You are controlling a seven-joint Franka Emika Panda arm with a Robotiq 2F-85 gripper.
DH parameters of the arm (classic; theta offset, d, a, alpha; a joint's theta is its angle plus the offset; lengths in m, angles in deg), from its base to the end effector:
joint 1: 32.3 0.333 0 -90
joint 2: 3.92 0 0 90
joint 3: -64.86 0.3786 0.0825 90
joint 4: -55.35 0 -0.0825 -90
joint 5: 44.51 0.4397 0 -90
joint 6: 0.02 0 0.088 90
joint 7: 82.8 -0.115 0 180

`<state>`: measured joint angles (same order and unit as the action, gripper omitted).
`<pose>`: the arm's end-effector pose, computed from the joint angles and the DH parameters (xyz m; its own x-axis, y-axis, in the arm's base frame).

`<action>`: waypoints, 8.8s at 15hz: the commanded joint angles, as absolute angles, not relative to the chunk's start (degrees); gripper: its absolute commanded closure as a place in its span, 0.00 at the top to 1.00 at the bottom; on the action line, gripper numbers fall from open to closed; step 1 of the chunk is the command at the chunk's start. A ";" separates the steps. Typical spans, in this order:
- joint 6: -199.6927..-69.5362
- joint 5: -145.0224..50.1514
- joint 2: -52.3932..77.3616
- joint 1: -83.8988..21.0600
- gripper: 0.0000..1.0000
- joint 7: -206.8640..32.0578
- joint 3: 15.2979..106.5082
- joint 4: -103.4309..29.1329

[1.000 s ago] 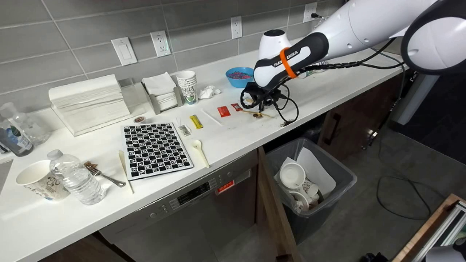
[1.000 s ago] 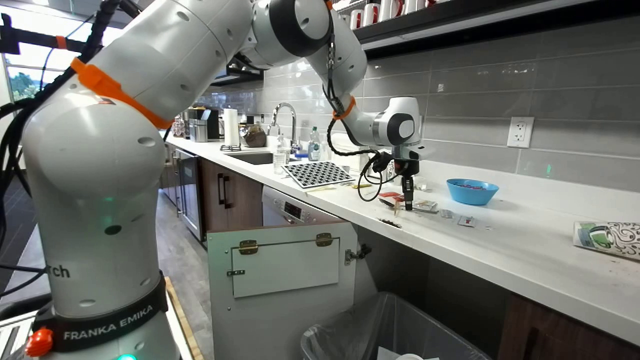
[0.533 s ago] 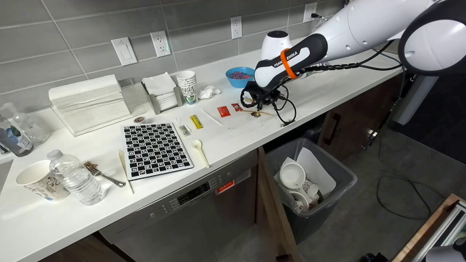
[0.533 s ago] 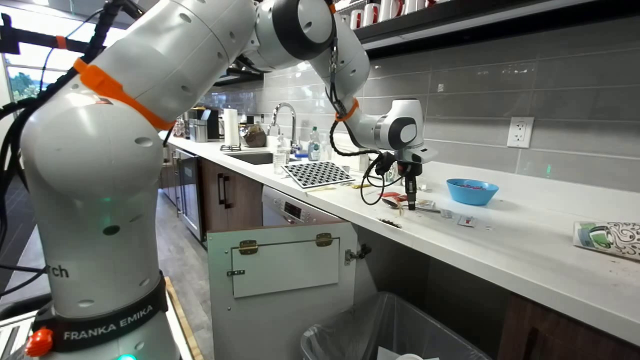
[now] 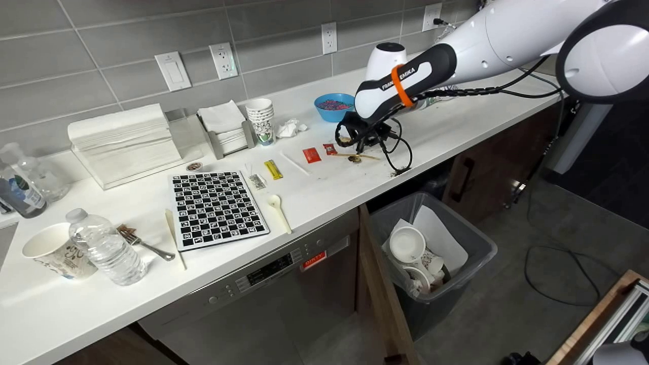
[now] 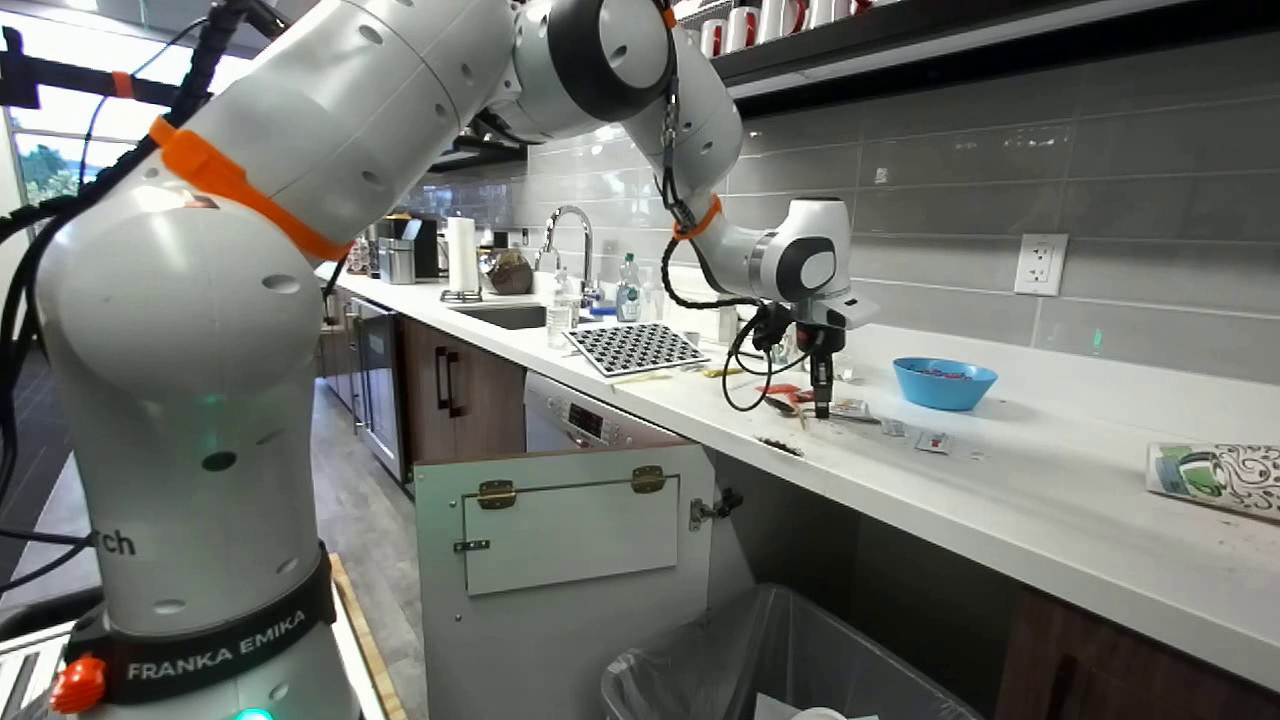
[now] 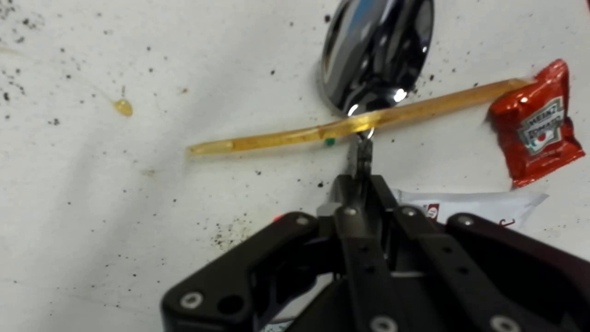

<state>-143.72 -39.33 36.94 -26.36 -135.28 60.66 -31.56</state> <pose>0.8236 0.0367 0.2760 0.5797 -0.8010 0.1495 -0.7665 -0.5983 -0.2336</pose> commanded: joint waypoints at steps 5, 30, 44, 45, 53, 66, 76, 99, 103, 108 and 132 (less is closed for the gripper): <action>-143.13 -37.23 36.58 -27.03 0.03 -132.90 61.54 -31.33; -148.16 -34.90 37.62 -27.77 0.03 -125.28 64.17 -31.33; -155.48 -28.77 38.66 -30.09 0.03 -111.32 67.88 -32.22; -155.42 -28.36 38.57 -30.18 0.03 -110.55 68.03 -32.34; -154.94 -22.66 38.17 -34.14 0.03 -101.12 73.28 -32.85; -151.85 -28.36 38.21 -26.58 0.03 -109.55 63.85 -31.98; -141.22 -35.49 37.59 -21.56 0.03 -119.33 59.35 -29.63; -150.31 -33.09 35.43 -26.08 0.03 -102.85 66.40 -34.43; -150.27 -33.14 35.37 -25.61 0.36 -104.63 65.41 -34.80; -151.27 -33.06 35.44 -25.15 0.72 -105.78 65.21 -33.61; -145.24 -46.55 35.23 -21.23 1.00 -83.82 67.90 -33.59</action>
<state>-145.49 -42.12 36.44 -22.57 -87.08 68.59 -32.02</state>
